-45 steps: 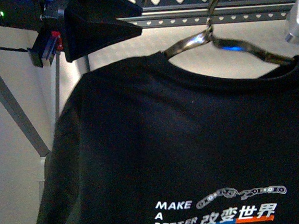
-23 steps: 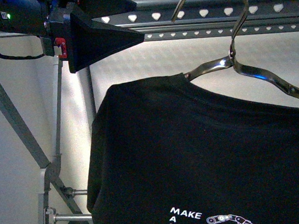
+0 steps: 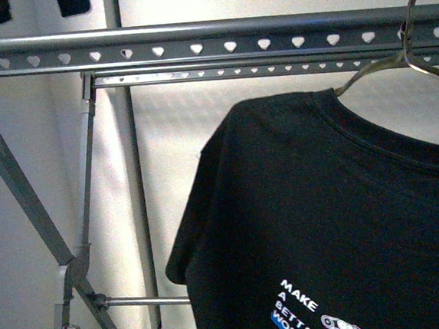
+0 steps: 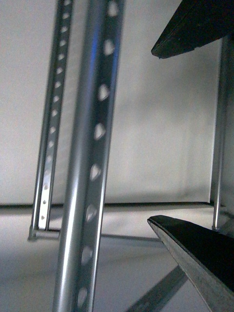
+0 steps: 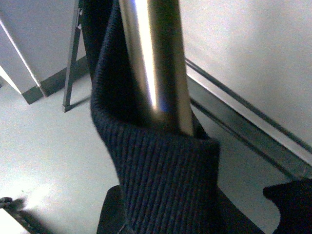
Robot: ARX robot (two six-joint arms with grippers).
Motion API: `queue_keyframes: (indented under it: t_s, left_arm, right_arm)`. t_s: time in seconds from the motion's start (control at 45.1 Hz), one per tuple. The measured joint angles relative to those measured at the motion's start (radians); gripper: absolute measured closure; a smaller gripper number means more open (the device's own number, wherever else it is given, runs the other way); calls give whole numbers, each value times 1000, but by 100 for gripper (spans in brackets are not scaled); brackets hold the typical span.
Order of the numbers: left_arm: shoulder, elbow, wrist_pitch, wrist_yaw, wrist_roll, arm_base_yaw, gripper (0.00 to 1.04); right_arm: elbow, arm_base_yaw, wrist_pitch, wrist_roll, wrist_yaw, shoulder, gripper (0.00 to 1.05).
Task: Hang clothes on hanger
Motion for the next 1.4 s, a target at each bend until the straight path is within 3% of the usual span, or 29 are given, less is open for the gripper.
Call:
queue_keyframes:
  t_s: [0.067, 0.288, 0.377, 0.643, 0.909, 1.087, 1.131, 1.22, 1.397]
  left_arm:
    - [-48, -32, 22, -28, -54, 12, 7]
    - [-164, -234, 90, 90, -196, -30, 8]
    - [-224, -364, 2, -39, -74, -55, 26]
    - [-414, -728, 164, -20, 41, -11, 68]
    - [-526, -936, 239, 13, 53, 16, 103]
    - [-597, -1033, 265, 24, 57, 33, 101]
    - [-624, -1065, 269, 75, 58, 64, 101]
    - [-681, -1126, 270, 83, 59, 96, 101]
    - [-784, -1210, 259, 89, 60, 98, 101]
  right_arm:
    - [5, 0, -18, 49, 24, 6, 96]
    - [157, -23, -20, 276, 73, 134, 96]
    - [265, -26, -13, 401, 101, 201, 96]
    - [475, 14, -34, 568, 227, 338, 96]
    - [592, 77, -78, 598, 311, 428, 96]
    - [660, 103, -101, 611, 352, 476, 96]
    - [684, 109, -103, 620, 371, 496, 96]
    - [729, 119, -108, 638, 406, 543, 96]
    - [800, 143, -117, 660, 458, 634, 97]
